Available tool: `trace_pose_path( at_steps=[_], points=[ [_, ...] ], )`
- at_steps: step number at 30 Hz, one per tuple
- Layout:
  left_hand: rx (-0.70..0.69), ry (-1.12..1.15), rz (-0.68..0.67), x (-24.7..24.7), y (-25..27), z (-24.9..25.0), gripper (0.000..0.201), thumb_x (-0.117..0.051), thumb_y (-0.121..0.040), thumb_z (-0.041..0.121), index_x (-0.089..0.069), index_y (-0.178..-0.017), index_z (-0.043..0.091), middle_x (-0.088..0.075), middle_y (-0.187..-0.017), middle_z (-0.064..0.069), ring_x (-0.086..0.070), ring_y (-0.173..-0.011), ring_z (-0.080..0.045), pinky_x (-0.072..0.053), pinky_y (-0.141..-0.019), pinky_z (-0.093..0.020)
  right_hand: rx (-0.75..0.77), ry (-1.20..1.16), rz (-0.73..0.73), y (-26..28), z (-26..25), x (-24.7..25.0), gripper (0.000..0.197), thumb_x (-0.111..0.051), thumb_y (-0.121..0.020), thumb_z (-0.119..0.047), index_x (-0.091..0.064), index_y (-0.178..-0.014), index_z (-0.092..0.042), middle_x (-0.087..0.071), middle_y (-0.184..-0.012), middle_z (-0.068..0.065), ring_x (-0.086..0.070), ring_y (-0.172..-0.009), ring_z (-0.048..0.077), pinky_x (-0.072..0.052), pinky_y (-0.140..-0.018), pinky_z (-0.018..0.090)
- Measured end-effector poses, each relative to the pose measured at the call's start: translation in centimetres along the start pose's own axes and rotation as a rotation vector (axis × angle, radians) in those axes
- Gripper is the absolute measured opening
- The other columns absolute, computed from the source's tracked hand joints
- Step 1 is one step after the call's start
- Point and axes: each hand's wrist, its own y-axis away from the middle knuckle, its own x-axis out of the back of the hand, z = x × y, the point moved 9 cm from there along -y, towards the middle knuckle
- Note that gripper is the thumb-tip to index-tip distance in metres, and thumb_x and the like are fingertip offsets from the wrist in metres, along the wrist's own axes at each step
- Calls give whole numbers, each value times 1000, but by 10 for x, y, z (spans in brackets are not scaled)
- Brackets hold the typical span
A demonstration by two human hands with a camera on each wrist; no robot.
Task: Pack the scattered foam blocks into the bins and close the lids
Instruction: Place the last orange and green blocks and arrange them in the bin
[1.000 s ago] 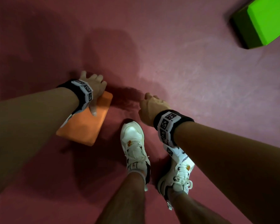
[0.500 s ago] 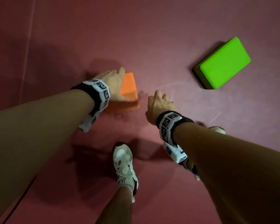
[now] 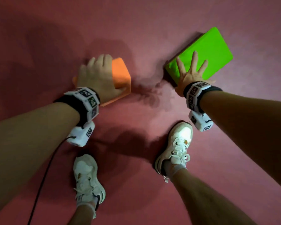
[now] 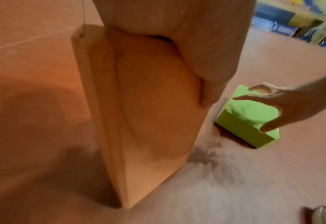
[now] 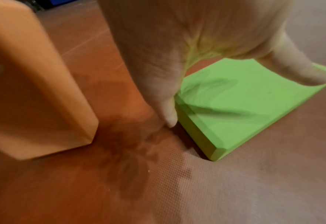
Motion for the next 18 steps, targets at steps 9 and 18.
trace_pose_path(
  at_steps=[9,18],
  points=[
    [40,-85,-17,0,-9,16,82,-67,-53,73,-47,-107,14,-56,-104,-6,-57,-94,-33,-46,-72,-45,31,-105,-42,-35,-17,-35,134,-73,-59,-44,36,-136,-57,25,-160,16,14,-143,56,-8,-78,92],
    [-16,-108,-63,-1,-51,35,73,-63,-62,68,-48,-109,13,-58,-106,-7,-57,-96,-33,-45,-74,-43,51,-180,37,-31,-10,-31,99,-64,-76,-52,9,-143,-63,38,-154,15,22,-143,52,-23,-92,81]
  ],
)
